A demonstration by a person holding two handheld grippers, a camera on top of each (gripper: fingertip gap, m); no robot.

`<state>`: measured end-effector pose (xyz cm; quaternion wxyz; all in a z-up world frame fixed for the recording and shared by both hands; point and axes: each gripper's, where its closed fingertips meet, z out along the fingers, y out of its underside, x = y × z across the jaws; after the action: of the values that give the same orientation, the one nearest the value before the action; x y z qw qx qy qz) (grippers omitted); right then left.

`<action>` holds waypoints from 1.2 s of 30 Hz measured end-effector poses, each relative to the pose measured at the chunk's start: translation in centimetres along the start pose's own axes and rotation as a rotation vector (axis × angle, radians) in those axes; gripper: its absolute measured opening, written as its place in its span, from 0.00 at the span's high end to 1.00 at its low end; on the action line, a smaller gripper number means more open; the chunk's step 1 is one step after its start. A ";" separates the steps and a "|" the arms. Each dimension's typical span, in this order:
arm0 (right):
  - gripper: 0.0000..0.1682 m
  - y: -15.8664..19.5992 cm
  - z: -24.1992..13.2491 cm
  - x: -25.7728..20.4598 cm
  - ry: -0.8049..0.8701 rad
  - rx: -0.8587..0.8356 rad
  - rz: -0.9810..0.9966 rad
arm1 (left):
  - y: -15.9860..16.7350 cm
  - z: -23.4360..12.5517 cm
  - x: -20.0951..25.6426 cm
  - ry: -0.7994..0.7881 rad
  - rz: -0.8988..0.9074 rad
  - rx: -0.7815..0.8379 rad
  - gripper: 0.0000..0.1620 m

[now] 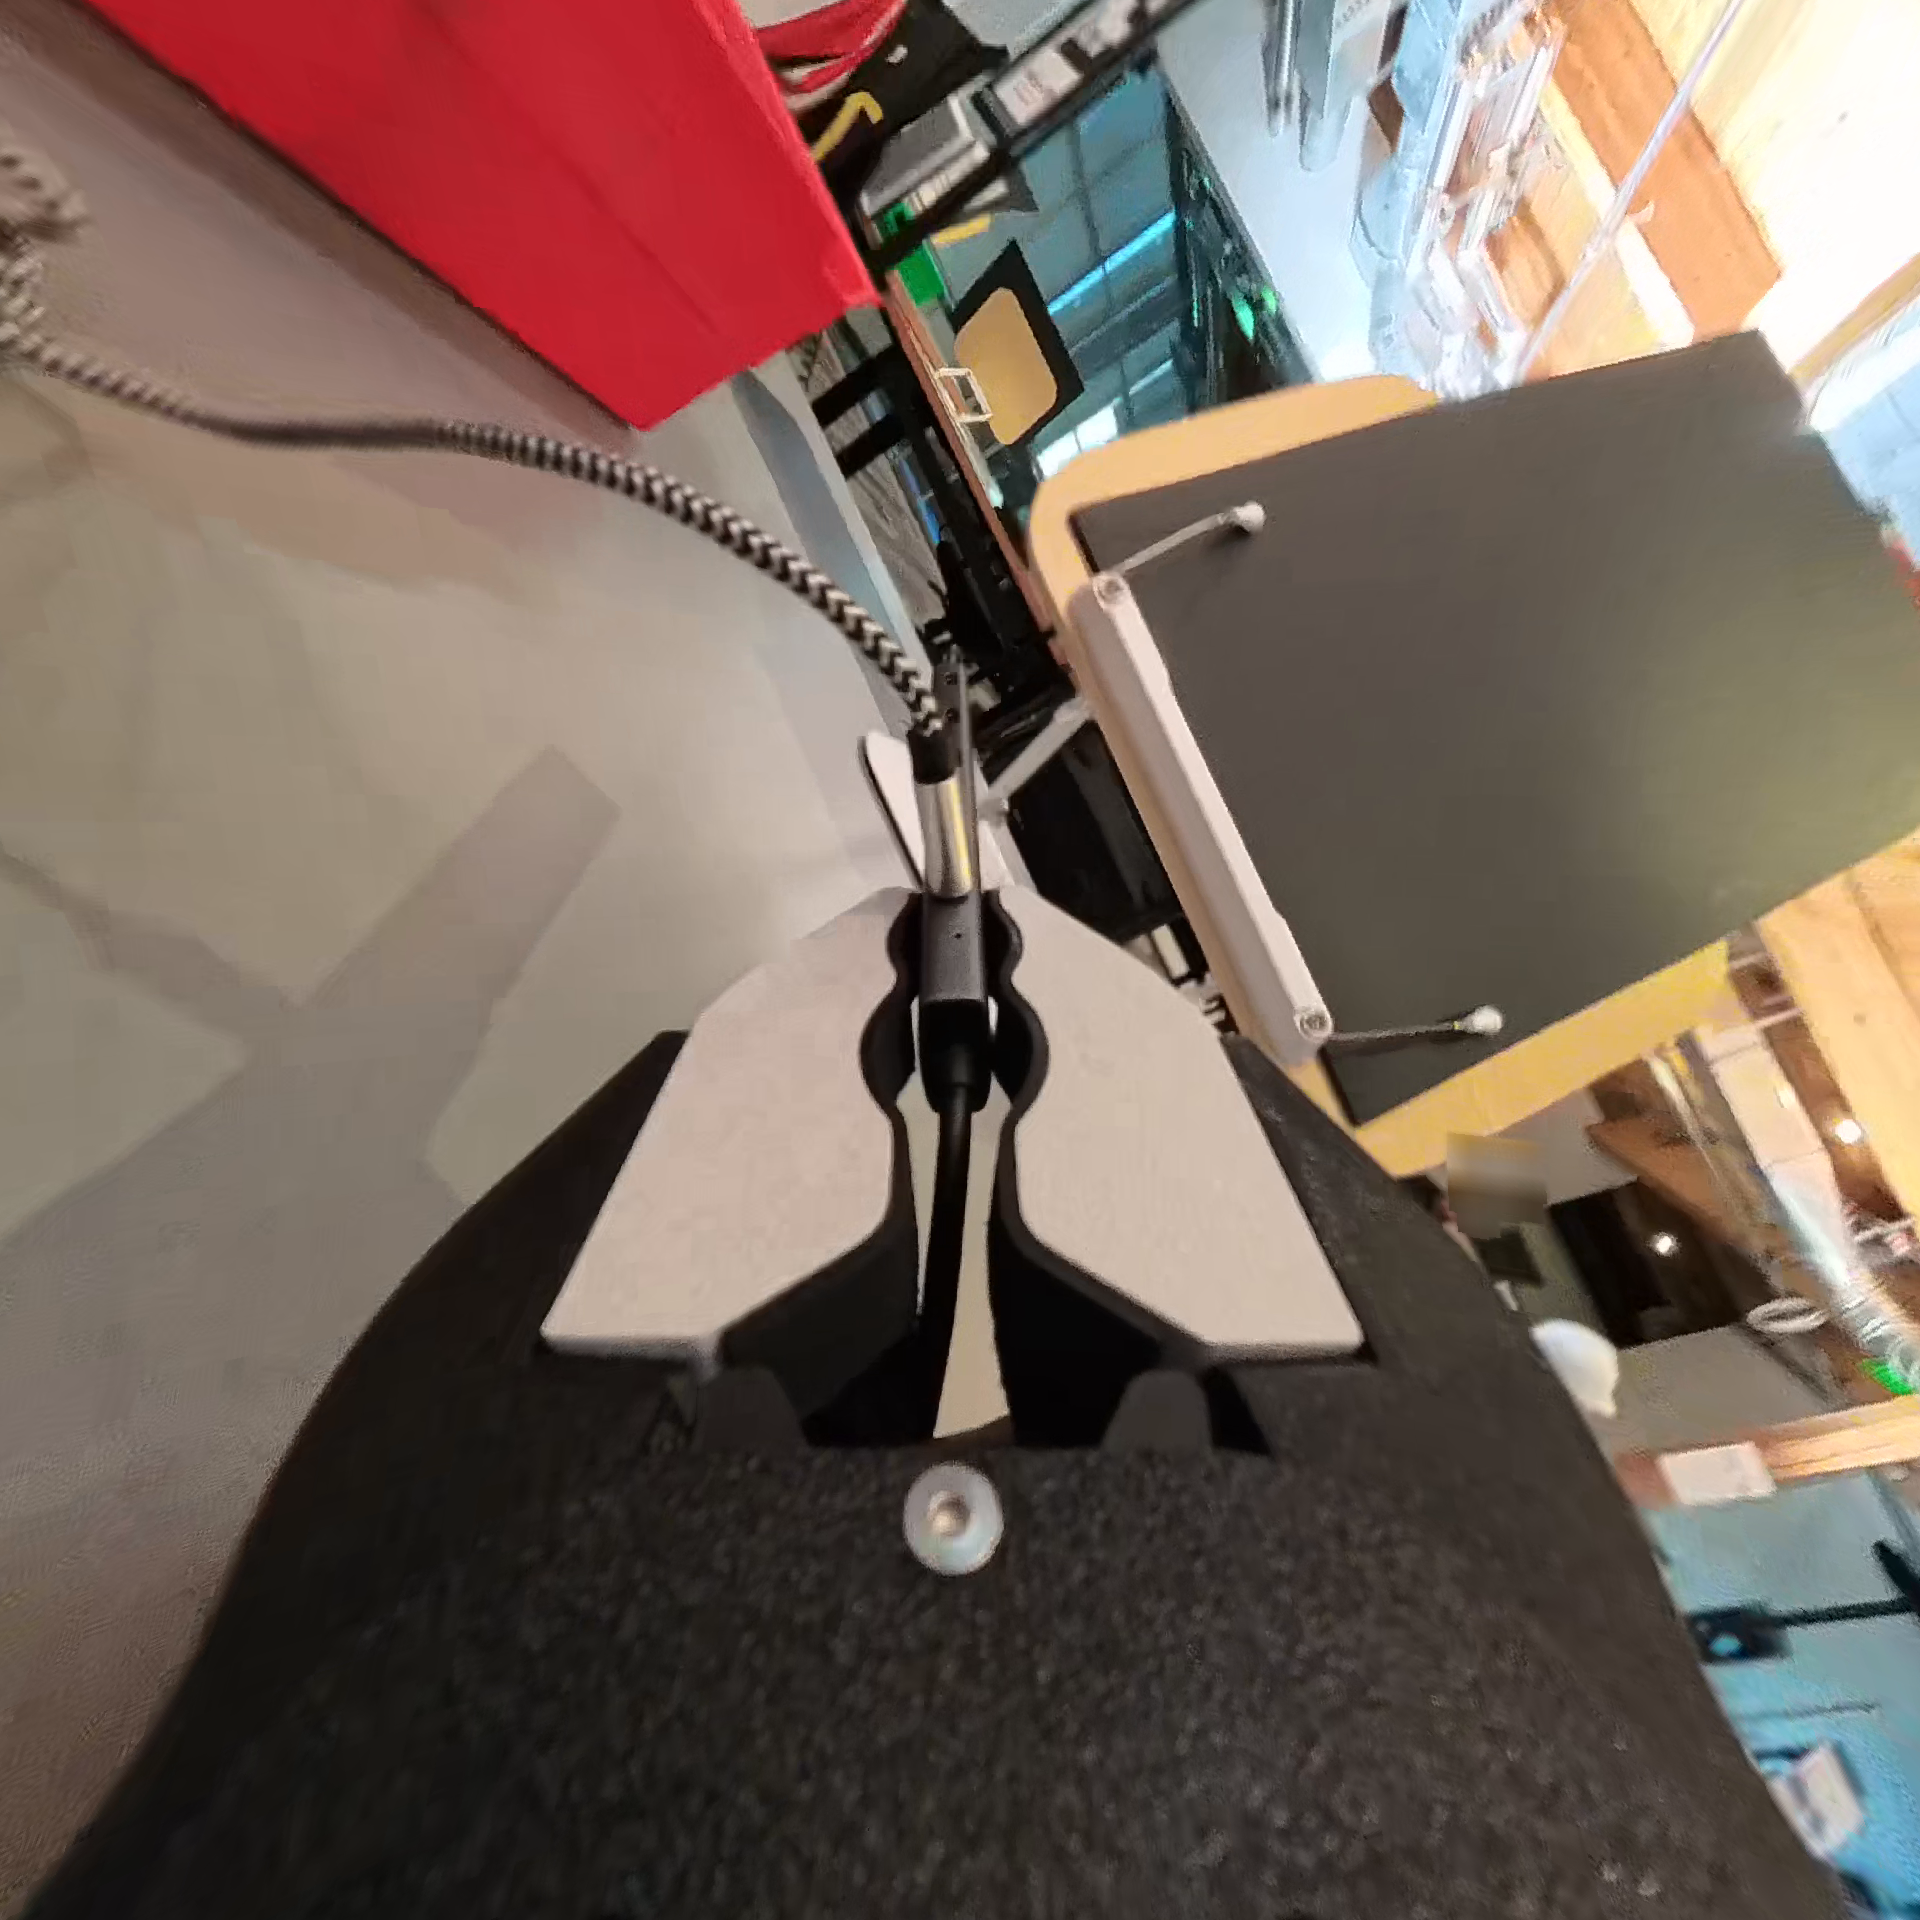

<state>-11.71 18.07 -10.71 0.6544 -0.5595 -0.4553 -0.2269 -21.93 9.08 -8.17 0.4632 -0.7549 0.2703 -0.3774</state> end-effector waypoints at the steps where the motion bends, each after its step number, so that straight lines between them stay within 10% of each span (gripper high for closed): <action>1: 0.94 0.4 0.1 1.2 0.004 -0.026 0.027 | 0.6 -0.8 -0.1 -0.016 -0.016 0.039 0.91; 11: 0.94 -2.9 -3.7 26.5 0.201 -0.143 0.194 | 2.4 -2.2 0.0 0.025 -0.011 0.055 0.94; 18: 0.95 5.4 -8.6 40.3 0.385 -0.482 0.027 | 2.1 -3.4 0.0 0.101 -0.133 0.060 0.94; 26: 0.94 19.1 -7.7 32.8 0.151 -0.784 -0.042 | 2.6 -3.1 0.4 0.127 -0.165 0.029 0.94; 36: 0.94 20.1 -7.2 23.9 -0.170 -0.733 0.378 | 3.2 -2.9 0.7 0.126 -0.157 -0.002 0.94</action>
<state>18.49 21.79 -0.62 0.4022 -0.8458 -0.2860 -0.2027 -24.05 5.74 -9.97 0.4137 -0.7489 0.2394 -0.4591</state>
